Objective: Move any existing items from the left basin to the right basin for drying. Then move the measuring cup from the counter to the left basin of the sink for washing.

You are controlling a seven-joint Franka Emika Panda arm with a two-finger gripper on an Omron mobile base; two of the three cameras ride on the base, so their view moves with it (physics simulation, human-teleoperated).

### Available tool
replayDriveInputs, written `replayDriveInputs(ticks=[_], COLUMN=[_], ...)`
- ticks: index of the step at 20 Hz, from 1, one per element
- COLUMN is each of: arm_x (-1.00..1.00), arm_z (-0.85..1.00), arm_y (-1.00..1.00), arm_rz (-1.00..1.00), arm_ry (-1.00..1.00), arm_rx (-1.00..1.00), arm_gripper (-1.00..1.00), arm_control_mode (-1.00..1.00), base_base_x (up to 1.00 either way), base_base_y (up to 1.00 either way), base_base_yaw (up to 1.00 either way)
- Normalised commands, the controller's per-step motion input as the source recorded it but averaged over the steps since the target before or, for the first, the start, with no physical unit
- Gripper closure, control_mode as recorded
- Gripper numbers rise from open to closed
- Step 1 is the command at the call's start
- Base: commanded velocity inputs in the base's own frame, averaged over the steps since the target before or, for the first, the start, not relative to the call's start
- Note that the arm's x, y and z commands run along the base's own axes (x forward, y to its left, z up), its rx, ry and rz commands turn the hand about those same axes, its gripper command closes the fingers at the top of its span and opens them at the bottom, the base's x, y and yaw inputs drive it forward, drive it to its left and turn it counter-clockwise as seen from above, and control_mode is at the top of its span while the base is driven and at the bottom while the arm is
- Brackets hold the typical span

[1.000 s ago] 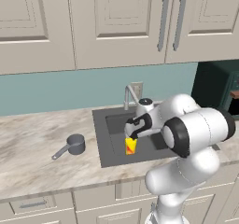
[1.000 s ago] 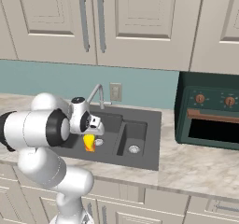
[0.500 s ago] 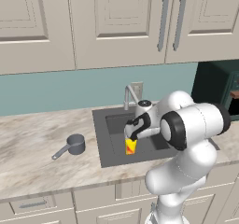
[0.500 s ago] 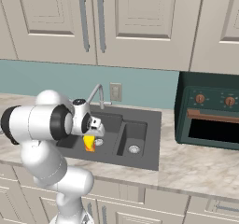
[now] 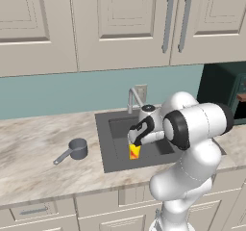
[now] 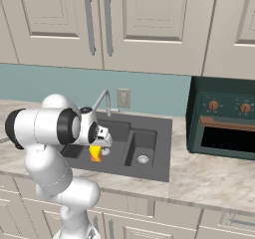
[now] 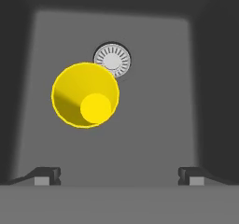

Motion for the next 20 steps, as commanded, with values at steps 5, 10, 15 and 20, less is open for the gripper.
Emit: replayDriveInputs(ticks=[5, 10, 15, 20], arm_x=[0.04, 0.06, 0.1, 0.12], arm_z=[-0.05, -0.03, 0.0, -0.03], arm_y=[0.0, 0.0, 0.01, 0.03], arm_rz=[0.0, 0.0, 0.0, 0.0], arm_ry=[-0.01, -0.02, -0.02, -0.03], arm_rx=[0.0, 0.0, 0.0, 0.0], arm_gripper=[-1.0, -1.0, -1.0, -1.0], arm_control_mode=[-1.0, -1.0, -1.0, -1.0], base_base_x=[0.0, 0.0, 0.0, 0.0], base_base_y=[0.0, 0.0, 0.0, 0.0], base_base_yaw=[0.0, 0.0, 0.0, 0.0])
